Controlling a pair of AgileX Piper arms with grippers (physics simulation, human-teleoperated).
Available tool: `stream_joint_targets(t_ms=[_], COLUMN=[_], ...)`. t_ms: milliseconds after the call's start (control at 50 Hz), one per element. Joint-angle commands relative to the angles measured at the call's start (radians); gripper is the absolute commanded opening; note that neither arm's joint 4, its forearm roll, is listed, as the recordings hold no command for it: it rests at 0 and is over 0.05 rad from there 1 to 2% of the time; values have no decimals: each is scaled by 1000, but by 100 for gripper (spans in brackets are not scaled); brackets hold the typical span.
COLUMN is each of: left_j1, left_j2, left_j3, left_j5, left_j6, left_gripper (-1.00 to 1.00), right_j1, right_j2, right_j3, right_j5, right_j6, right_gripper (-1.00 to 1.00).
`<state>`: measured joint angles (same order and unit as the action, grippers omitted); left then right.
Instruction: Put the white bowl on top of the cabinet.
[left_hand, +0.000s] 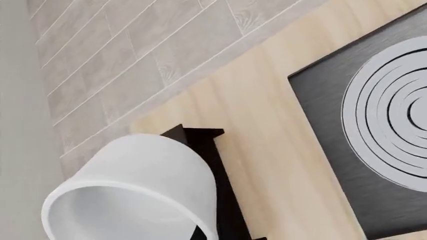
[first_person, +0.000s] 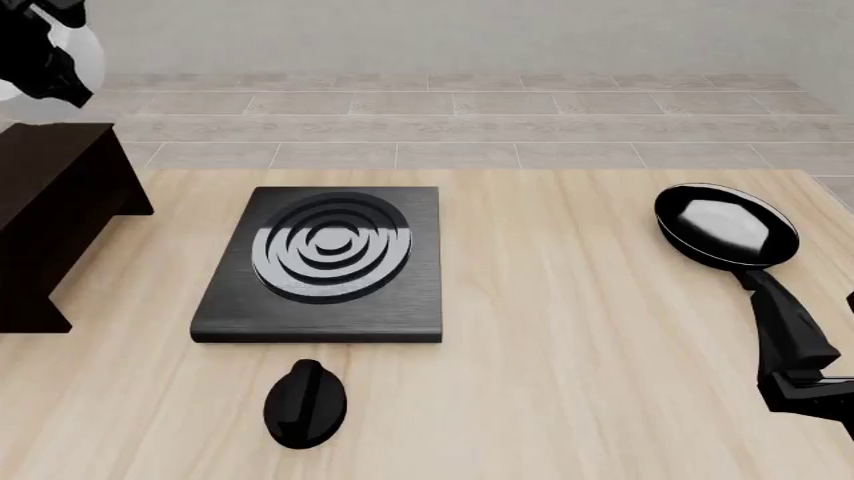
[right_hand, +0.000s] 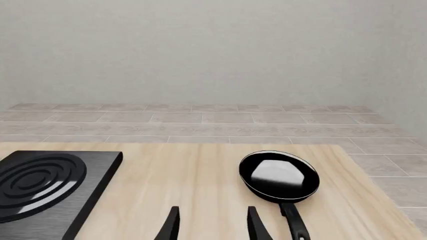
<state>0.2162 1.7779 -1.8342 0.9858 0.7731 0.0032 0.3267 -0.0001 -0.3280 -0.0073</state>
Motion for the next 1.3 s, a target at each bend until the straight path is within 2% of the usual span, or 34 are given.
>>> stream_joint_targets(t_ms=[20, 180, 200, 380, 540, 640, 760, 840, 1020, 1100, 1300], left_j1=[72, 109, 123, 141, 142, 122, 151, 161, 153, 175, 168], left_j2=[11, 59, 78, 128, 144, 159, 177, 172, 182, 182, 194], left_j3=[-59, -120, -151, -177, -144, -123, -79, -42, -22, 36, 76], left_j5=[30, 53, 59, 59, 25, 6, -29, -57, -77, -115, -146], left_j6=[3, -10, -19, -34, -47, -80, -103, -95, -126, -108, -140], left_gripper=[-100, -100, -100, -100, -100, -100, -100, -100, -100, -100, -100], right_j1=[0, 0, 0, 0, 0, 0, 0, 0, 0, 0, 0], right_j2=[1, 0, 0, 1, 0, 1, 0, 0, 1, 0, 0], right_j3=[0, 0, 0, 0, 0, 0, 0, 0, 0, 0, 0], right_j5=[0, 0, 0, -1, 0, -1, 0, 0, -1, 0, 0], right_j6=[0, 0, 0, 0, 0, 0, 0, 0, 0, 0, 0], right_gripper=[100, 100, 100, 100, 100, 100, 100, 100, 100, 100, 100])
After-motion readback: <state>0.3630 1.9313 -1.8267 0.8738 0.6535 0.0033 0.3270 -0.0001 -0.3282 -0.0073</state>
